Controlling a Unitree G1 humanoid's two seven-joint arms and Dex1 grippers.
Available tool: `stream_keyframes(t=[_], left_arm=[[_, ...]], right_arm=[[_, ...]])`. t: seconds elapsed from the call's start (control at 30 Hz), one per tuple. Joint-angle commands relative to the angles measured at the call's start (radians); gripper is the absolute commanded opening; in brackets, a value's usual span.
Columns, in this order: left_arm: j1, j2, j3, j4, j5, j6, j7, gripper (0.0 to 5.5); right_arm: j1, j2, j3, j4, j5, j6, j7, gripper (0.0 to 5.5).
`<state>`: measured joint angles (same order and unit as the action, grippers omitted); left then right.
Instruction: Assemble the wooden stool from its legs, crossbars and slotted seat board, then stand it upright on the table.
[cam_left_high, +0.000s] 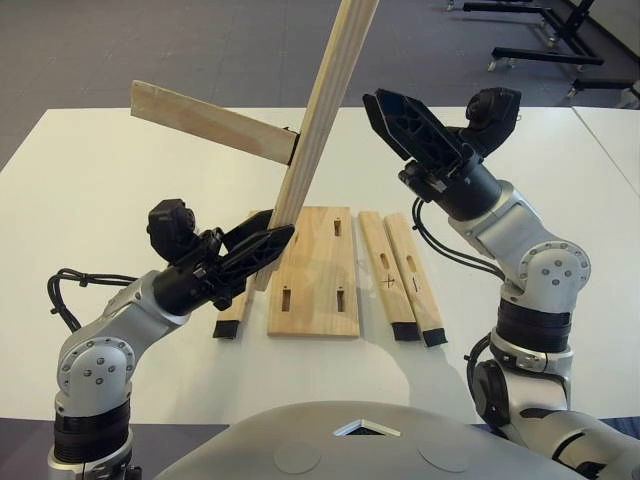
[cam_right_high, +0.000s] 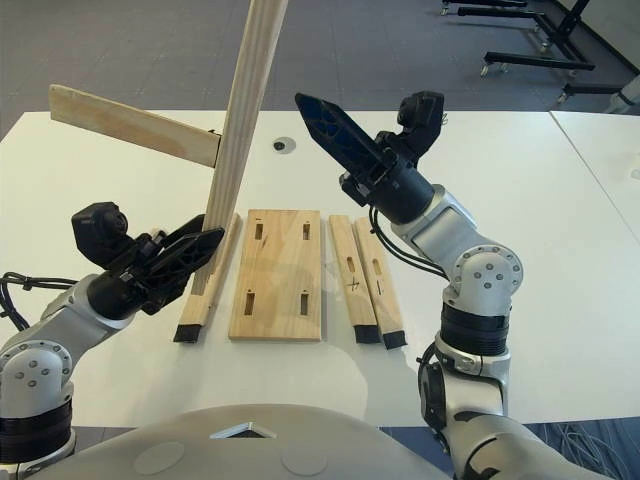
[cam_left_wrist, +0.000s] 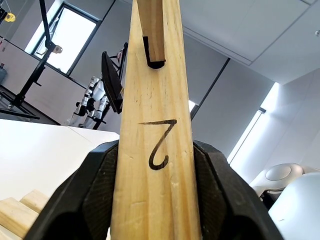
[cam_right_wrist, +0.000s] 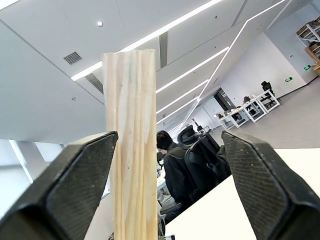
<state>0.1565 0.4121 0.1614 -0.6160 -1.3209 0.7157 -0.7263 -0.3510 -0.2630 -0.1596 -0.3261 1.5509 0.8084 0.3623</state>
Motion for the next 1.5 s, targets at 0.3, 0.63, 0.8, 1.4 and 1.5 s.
stream_keyframes(t=[0.3,0.63,0.8,1.4,1.5], left_arm=[[0.017,0.023,-0.047,0.022,0.035,-0.007,-0.047,2.02],[0.019,0.039,-0.078,0.023,0.084,-0.008,-0.079,2.02],[0.008,0.034,-0.072,0.039,0.086,-0.017,-0.084,2.02],[-0.009,0.012,-0.067,0.106,0.107,-0.051,-0.118,2.64],[-0.015,0.007,-0.066,0.14,0.139,-0.07,-0.127,3.13]], right_arm=[[-0.065,0.046,0.106,-0.022,0.032,0.025,0.006,3.82],[-0.093,0.075,0.1,0.018,0.008,-0.013,-0.02,3.58],[-0.089,0.075,0.096,0.014,0.022,-0.009,-0.015,2.6],[-0.048,0.054,0.071,-0.071,-0.136,-0.096,0.077,2.09],[-0.043,0.022,0.067,-0.102,-0.212,-0.125,0.145,2.09]])
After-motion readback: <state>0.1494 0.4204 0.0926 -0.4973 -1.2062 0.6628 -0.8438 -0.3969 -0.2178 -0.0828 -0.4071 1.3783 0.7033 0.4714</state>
